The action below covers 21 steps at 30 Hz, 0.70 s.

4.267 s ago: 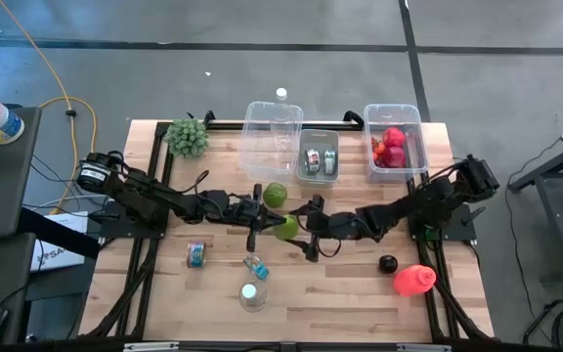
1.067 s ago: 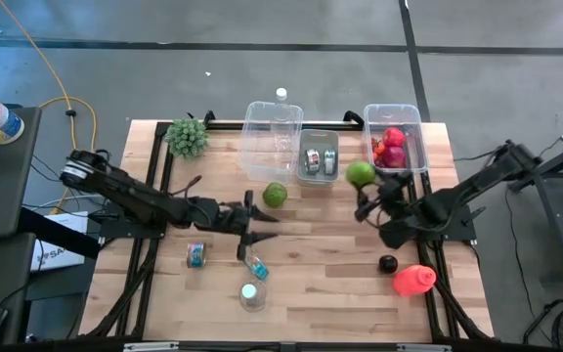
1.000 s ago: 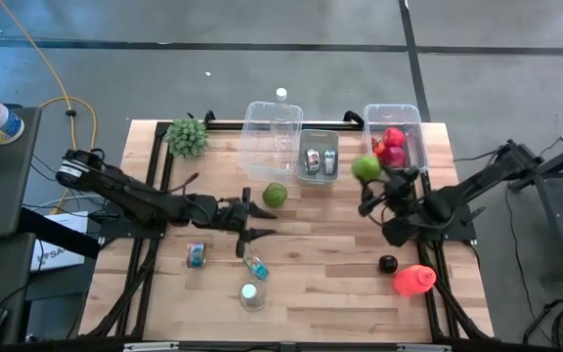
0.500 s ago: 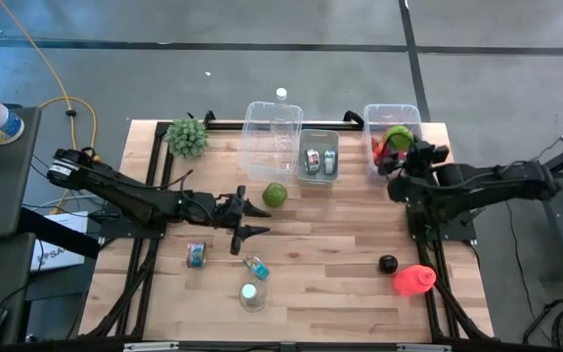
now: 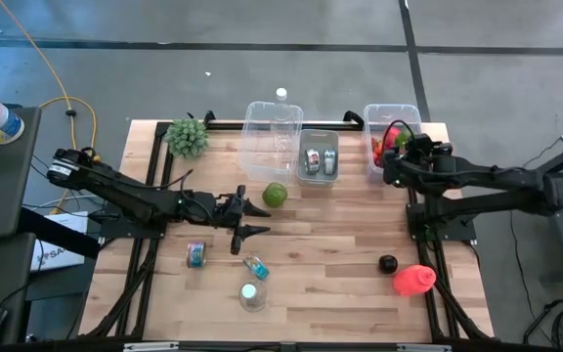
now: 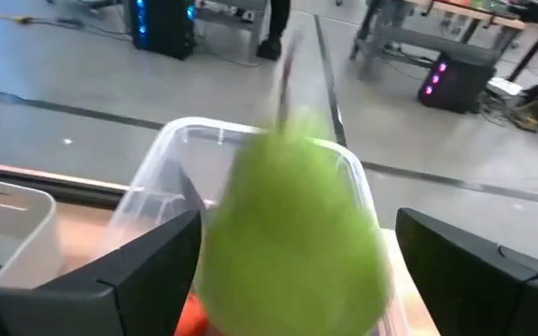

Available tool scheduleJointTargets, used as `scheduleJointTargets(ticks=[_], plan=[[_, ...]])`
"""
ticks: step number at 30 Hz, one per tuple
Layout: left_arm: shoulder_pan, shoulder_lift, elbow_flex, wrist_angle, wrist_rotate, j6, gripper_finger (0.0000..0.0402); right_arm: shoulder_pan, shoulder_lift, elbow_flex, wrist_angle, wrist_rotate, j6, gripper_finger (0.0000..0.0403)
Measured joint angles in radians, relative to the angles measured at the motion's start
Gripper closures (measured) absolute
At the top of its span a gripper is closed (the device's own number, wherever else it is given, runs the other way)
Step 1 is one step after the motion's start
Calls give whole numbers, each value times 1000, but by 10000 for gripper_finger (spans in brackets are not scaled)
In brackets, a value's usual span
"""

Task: Pick & Place Food Item
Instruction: Put the pear into the right transparent bin, then put the green apple into the right transparent bin

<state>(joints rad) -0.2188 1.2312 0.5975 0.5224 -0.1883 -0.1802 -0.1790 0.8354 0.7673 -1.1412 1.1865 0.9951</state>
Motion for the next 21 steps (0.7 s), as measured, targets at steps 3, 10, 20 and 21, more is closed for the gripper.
scheduleJointTargets(ticks=[3,10,20,21], plan=[[0,0,0,-2,0,-1,225,-37,8,0,0,-35,1,45],[0,0,0,-3,0,-2,225,-137,48,0,4,-106,39,7],[0,0,0,-7,0,-4,225,-139,65,0,185,-157,-56,15],[0,0,0,-11,1,-4,225,-126,59,0,228,-201,-92,15]])
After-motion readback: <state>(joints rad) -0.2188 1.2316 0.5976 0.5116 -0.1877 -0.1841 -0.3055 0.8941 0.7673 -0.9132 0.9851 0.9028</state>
